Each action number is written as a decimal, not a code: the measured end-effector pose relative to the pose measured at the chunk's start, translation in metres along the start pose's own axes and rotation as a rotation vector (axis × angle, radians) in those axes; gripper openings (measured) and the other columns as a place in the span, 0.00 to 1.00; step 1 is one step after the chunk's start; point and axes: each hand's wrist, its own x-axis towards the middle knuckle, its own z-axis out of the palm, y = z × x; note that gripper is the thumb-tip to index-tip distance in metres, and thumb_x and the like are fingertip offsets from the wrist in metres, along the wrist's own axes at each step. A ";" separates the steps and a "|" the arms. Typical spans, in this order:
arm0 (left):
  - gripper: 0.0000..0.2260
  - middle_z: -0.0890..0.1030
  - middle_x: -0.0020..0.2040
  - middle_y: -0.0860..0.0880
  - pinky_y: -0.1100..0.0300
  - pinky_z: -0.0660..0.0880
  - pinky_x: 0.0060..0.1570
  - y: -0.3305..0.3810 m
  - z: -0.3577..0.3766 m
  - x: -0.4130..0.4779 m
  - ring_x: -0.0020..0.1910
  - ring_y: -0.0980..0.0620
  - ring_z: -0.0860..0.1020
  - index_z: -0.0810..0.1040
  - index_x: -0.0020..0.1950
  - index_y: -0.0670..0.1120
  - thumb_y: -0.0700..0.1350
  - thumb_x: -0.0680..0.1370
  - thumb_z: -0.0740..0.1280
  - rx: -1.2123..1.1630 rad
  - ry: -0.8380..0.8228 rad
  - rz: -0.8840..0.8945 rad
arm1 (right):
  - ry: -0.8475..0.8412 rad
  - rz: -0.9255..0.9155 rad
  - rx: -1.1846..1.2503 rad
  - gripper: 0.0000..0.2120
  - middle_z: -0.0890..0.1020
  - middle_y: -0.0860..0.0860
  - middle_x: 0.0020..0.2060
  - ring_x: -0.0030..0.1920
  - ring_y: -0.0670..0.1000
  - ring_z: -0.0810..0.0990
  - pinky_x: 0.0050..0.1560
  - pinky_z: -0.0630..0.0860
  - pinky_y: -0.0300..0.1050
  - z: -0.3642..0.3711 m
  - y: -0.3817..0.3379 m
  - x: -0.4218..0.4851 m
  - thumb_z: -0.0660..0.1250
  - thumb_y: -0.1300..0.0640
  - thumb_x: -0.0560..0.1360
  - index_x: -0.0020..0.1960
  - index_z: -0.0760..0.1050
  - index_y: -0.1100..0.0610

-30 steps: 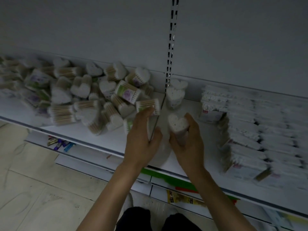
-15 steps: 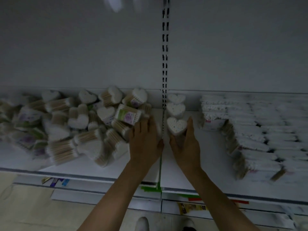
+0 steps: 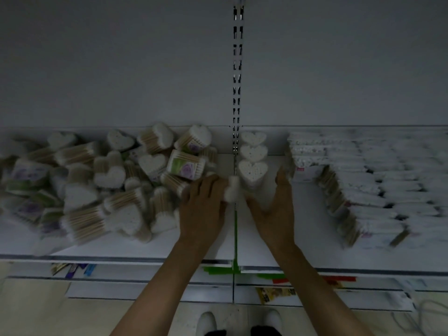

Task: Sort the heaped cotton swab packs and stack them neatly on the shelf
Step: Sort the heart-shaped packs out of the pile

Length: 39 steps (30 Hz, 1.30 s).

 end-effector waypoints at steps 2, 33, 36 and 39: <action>0.14 0.78 0.57 0.46 0.53 0.74 0.46 -0.003 -0.005 -0.004 0.53 0.44 0.74 0.72 0.60 0.48 0.49 0.77 0.61 -0.051 0.052 0.040 | 0.129 -0.133 -0.008 0.27 0.73 0.50 0.62 0.62 0.46 0.72 0.62 0.71 0.43 -0.005 -0.010 -0.023 0.69 0.56 0.74 0.69 0.62 0.49; 0.33 0.73 0.68 0.44 0.53 0.69 0.59 -0.041 -0.041 -0.064 0.65 0.45 0.70 0.67 0.70 0.46 0.61 0.71 0.67 -0.077 -0.024 0.152 | 0.074 -0.052 -0.282 0.42 0.76 0.53 0.61 0.55 0.51 0.77 0.54 0.76 0.56 -0.018 -0.032 -0.044 0.75 0.45 0.68 0.74 0.58 0.54; 0.29 0.77 0.65 0.44 0.53 0.66 0.60 -0.040 -0.039 -0.065 0.62 0.45 0.72 0.72 0.68 0.43 0.54 0.70 0.71 -0.020 -0.024 0.174 | 0.026 -0.019 -0.318 0.45 0.76 0.53 0.60 0.55 0.52 0.77 0.53 0.76 0.58 -0.012 -0.031 -0.037 0.75 0.43 0.67 0.75 0.57 0.56; 0.25 0.80 0.61 0.46 0.52 0.66 0.59 -0.038 -0.040 -0.062 0.59 0.46 0.75 0.77 0.63 0.43 0.53 0.69 0.71 0.003 -0.011 0.187 | 0.036 -0.005 -0.313 0.46 0.75 0.54 0.60 0.55 0.53 0.76 0.53 0.76 0.57 -0.005 -0.028 -0.030 0.75 0.43 0.67 0.75 0.57 0.55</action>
